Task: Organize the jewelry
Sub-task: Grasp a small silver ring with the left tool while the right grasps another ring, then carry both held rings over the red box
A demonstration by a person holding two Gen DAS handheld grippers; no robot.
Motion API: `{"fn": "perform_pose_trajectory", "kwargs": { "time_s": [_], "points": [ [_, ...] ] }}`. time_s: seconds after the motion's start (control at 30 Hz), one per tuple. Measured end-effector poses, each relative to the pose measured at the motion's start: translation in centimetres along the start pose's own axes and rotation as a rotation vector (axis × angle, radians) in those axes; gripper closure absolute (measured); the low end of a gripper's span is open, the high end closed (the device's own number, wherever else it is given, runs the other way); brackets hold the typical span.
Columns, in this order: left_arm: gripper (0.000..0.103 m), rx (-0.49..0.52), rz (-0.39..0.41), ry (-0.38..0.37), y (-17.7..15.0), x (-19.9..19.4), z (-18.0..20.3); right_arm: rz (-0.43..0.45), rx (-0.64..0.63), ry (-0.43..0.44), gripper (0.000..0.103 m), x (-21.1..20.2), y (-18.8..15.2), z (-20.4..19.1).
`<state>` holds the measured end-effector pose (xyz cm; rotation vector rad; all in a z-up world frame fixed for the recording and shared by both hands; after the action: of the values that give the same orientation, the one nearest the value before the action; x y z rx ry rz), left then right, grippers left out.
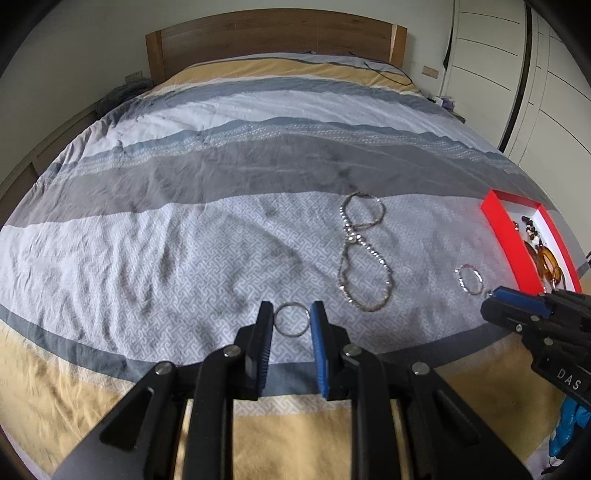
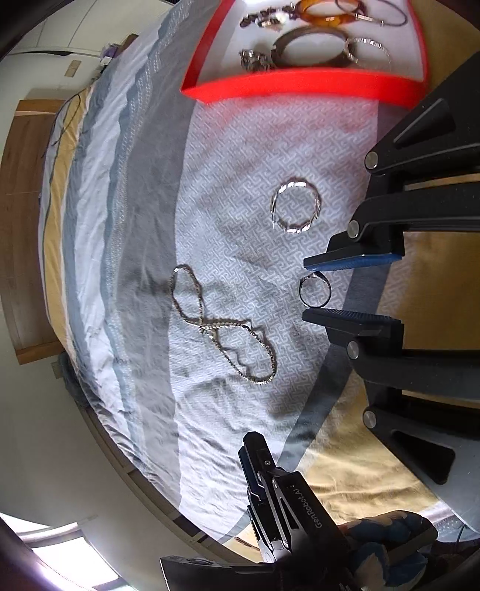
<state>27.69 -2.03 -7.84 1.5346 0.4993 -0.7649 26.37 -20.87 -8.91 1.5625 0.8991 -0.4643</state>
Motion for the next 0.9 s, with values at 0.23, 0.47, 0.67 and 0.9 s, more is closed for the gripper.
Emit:
{"fn": "perform_pose_trajectory", "kwargs": {
  "time_s": [0.23,0.47,0.67,0.9],
  "points": [
    [0.084,0.07,0.051,-0.027,0.7,-3.6,4.3,0.057,0.024,-0.042,0.083,-5.1,0.0,1.9],
    [0.084,0.136,0.09,-0.079,1.9,-5.8,9.7,0.109,0.066,-0.115,0.083,-9.5,-0.1,6.2],
    [0.084,0.187,0.107,-0.126,3.0,-6.1,14.8,0.133,0.102,-0.179,0.083,-12.1,-0.7,10.7],
    [0.084,0.242,0.11,-0.173,4.0,-4.7,20.7,0.134,0.146,-0.24,0.083,-13.4,-1.8,16.3]
  ]
}}
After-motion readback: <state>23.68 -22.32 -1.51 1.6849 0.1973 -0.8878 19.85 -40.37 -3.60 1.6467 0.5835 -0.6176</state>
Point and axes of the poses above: each gripper's, at about its wrist camera, not at the fingertips, and x roughly the way its jaws point, z to its right, y to its top, the point moved 1 cm from there along x, roughly the way its jaws point, and after that the axes turned 5 degrees about z, right-handed, at the moved point
